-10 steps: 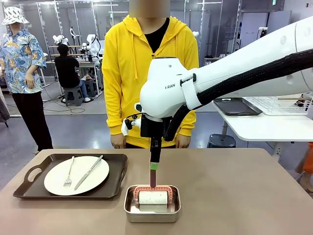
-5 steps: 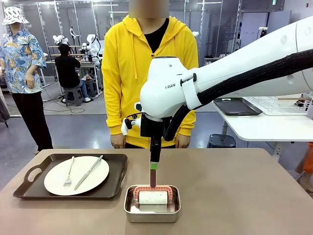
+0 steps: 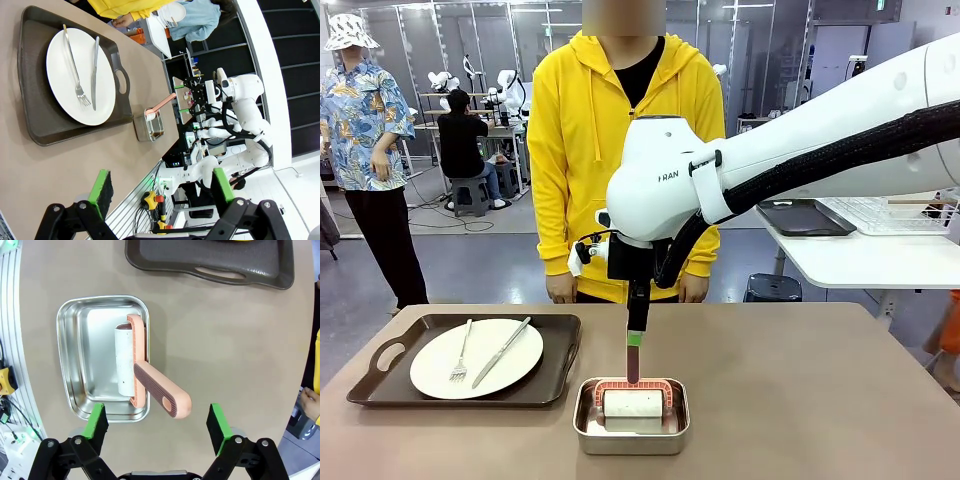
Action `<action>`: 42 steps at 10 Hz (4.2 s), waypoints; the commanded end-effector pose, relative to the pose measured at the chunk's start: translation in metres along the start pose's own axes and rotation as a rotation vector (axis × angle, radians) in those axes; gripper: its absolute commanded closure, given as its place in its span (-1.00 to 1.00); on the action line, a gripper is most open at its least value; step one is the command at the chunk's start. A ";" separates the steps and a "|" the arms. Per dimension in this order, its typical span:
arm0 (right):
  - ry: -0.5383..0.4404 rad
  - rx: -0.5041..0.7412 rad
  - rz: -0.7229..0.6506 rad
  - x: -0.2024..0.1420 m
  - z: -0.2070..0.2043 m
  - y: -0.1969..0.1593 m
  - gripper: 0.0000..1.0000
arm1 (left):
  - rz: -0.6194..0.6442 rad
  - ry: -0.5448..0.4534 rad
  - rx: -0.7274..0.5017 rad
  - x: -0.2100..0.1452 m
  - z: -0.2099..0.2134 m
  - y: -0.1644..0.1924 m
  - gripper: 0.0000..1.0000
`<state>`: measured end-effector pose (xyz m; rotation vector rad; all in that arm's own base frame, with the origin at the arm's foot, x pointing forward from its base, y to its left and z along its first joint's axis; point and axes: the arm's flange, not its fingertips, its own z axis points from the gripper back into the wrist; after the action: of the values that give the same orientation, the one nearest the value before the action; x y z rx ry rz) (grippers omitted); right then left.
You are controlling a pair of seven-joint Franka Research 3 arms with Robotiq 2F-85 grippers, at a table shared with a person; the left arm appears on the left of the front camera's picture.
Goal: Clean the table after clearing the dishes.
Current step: Place the Lint Roller back on top of the Airtight Container, then when the right (or left) Handle tray is removed, use the right hand (or left hand) to clean the right (or left) side of the table with the Lint Roller.
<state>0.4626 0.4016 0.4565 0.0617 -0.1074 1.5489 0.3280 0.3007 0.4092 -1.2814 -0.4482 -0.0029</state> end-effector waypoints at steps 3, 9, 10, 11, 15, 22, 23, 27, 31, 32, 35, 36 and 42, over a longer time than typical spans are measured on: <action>0.003 0.002 0.002 0.001 0.001 0.001 -1.00 | -0.007 -0.003 -0.003 -0.001 0.002 -0.001 -1.00; 0.003 0.002 0.002 0.001 0.001 0.001 -1.00 | -0.007 -0.003 -0.003 -0.001 0.002 -0.001 -1.00; 0.003 0.002 0.002 0.001 0.001 0.001 -1.00 | -0.007 -0.003 -0.003 -0.001 0.002 -0.001 -1.00; 0.000 0.000 0.000 0.000 0.000 0.000 -1.00 | -0.007 -0.003 -0.003 -0.001 0.002 -0.001 -1.00; -0.249 0.178 -0.198 -0.025 0.068 -0.027 -1.00 | -0.007 -0.003 -0.003 -0.001 0.002 -0.001 -1.00; -0.950 0.714 -0.547 -0.221 0.037 -0.038 -1.00 | -0.007 -0.003 -0.003 -0.001 0.002 -0.001 -1.00; -1.008 0.740 -0.559 -0.243 0.032 -0.037 -1.00 | -0.007 -0.003 -0.003 -0.001 0.002 -0.001 -1.00; -1.146 0.768 -0.865 -0.386 0.007 -0.032 -1.00 | -0.007 -0.003 -0.003 -0.001 0.002 -0.001 -1.00; -1.168 0.701 -0.961 -0.515 0.009 -0.008 -1.00 | -0.007 -0.003 -0.003 -0.001 0.002 -0.001 -1.00; -1.192 0.688 -0.969 -0.548 0.007 -0.004 -1.00 | -0.007 -0.003 -0.003 -0.001 0.002 -0.001 -1.00; -1.226 0.594 -1.015 -0.642 0.015 0.003 -1.00 | -0.007 -0.003 -0.003 -0.001 0.002 -0.001 -1.00; -1.221 0.570 -1.040 -0.662 0.018 0.002 -1.00 | -0.007 -0.003 -0.003 -0.001 0.002 -0.001 -1.00; -1.204 0.498 -1.132 -0.702 0.018 0.001 -1.00 | -0.007 -0.003 -0.003 -0.001 0.002 -0.001 -1.00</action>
<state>0.4543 -0.3035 0.3954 1.2111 -0.5131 0.1995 0.3280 0.3006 0.4091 -1.2816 -0.4480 -0.0029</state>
